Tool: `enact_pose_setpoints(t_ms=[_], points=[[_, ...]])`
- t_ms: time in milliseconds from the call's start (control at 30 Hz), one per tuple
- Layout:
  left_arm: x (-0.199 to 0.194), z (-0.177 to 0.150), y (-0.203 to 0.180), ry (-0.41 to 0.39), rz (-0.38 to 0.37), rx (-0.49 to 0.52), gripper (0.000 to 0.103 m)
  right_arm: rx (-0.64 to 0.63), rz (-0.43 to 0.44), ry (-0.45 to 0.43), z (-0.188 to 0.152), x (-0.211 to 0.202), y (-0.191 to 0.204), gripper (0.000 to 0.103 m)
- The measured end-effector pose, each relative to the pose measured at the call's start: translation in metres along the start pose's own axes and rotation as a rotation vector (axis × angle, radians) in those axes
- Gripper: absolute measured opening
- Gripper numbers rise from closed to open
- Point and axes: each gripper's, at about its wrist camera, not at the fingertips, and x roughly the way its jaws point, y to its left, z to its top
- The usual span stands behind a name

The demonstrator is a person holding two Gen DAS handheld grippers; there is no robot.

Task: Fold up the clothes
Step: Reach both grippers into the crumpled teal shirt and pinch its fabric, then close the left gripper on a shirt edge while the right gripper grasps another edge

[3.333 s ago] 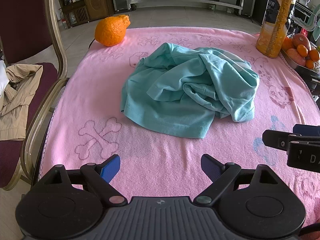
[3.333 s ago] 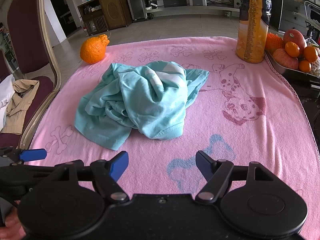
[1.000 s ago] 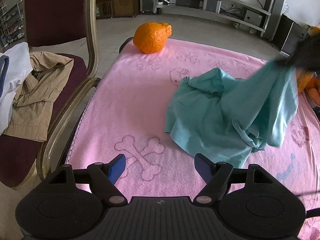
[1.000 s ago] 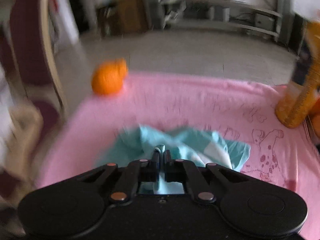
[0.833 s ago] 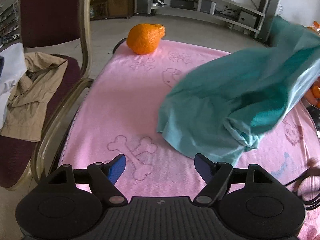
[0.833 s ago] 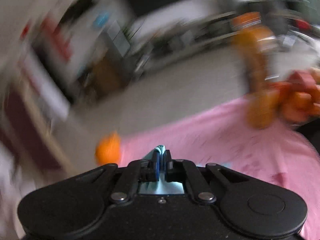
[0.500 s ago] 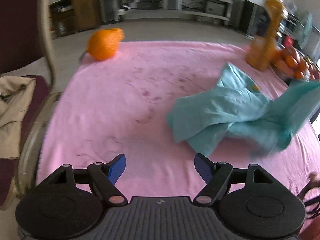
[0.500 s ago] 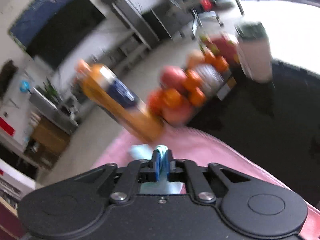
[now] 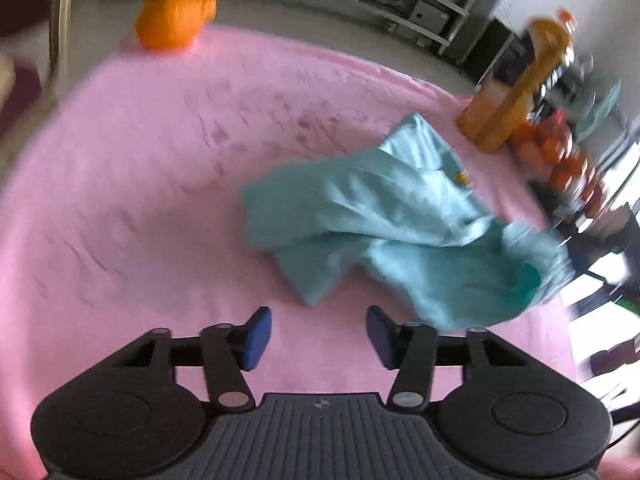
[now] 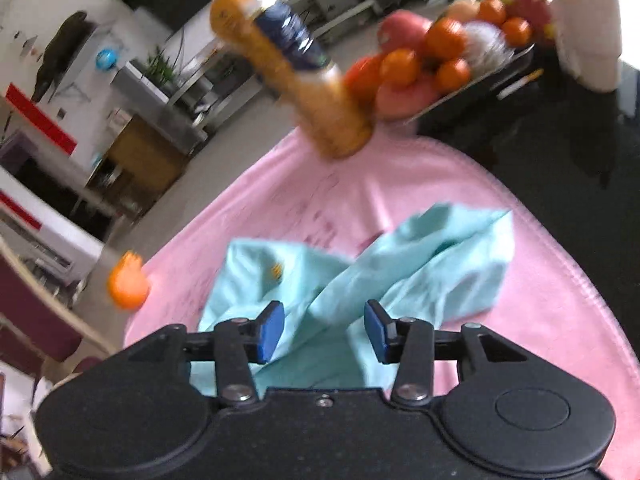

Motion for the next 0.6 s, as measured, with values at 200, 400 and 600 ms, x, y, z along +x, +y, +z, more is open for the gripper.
enact_pose_setpoints(t_ms=[200,400,600], points=[[0.03,0.005,-0.011,0.002,-0.13,-0.192,0.046,0.06,-0.019,0.0,-0.002,-0.001,-0.013,0.043],[0.057,0.01,-0.019,0.014,-0.133,-0.279,0.033,0.093,-0.016,0.006,0.005,0.0,-0.031,0.043],[0.069,0.017,-0.016,-0.03,-0.085,-0.321,0.028,0.104,-0.004,0.0,0.009,-0.003,-0.035,0.043]])
